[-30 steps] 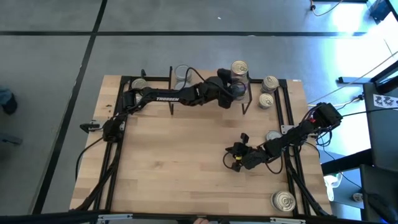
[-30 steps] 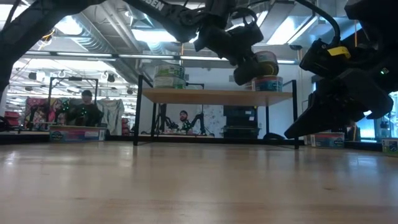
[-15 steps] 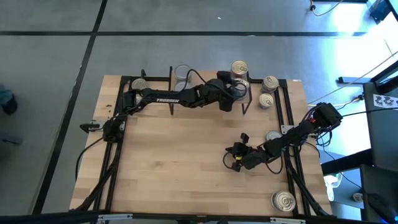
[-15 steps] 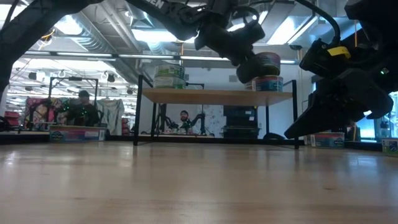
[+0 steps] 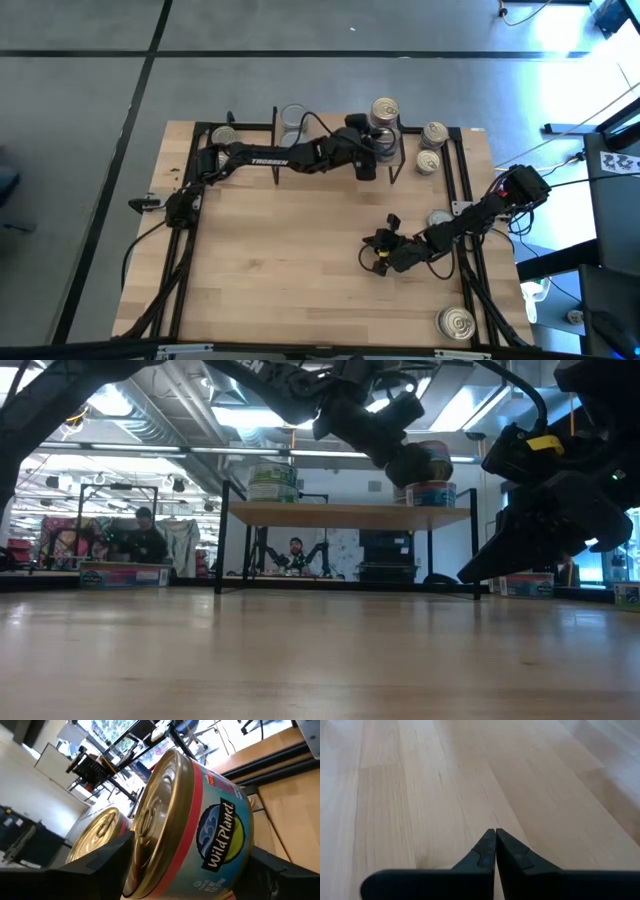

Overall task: Stack canned seafood by type on shelf
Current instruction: Stack the blue pink tuna can on top of the blue pink tuna can on the shelf

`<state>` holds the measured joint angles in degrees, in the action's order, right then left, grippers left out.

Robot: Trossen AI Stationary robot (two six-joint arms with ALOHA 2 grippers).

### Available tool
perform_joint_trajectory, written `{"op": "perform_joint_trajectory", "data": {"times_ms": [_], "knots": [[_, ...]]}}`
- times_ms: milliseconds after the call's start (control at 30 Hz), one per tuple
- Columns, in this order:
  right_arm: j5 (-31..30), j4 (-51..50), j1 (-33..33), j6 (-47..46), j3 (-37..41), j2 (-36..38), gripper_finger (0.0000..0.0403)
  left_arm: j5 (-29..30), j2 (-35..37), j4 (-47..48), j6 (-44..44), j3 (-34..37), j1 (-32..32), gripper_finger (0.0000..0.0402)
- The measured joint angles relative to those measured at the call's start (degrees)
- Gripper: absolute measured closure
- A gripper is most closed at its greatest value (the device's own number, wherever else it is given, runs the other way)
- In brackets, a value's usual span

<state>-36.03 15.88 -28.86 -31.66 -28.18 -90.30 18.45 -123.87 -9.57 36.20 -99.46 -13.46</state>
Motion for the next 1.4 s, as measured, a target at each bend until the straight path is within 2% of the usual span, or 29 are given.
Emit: {"op": "perform_joint_trajectory", "data": {"times_ms": [500,733,867,1133,1300,1400], "knots": [[0.0,-1.6,0.0,-1.1,0.0,0.0,0.0388,2.2,0.0,-2.4,18.2,0.0,1.2,0.0123],[-0.2,-1.9,0.0,-0.4,-0.6,0.3,0.0388,2.0,0.0,-2.4,19.2,0.0,1.4,0.0123],[-0.2,-9.2,0.0,0.4,-2.9,3.6,0.0388,2.0,0.0,-1.8,19.3,0.0,1.3,0.0123],[-2.8,-34.6,0.0,0.4,-8.8,17.5,0.0388,2.0,0.0,-1.2,19.3,0.1,1.4,0.0123],[-9.8,-47.1,0.0,0.5,-11.1,26.3,0.0388,2.1,0.0,-1.0,19.3,0.1,1.4,0.0123],[-18.2,-50.6,0.0,1.0,-11.8,31.6,0.0388,2.2,0.0,-0.9,19.3,0.1,1.4,0.0123]]}}
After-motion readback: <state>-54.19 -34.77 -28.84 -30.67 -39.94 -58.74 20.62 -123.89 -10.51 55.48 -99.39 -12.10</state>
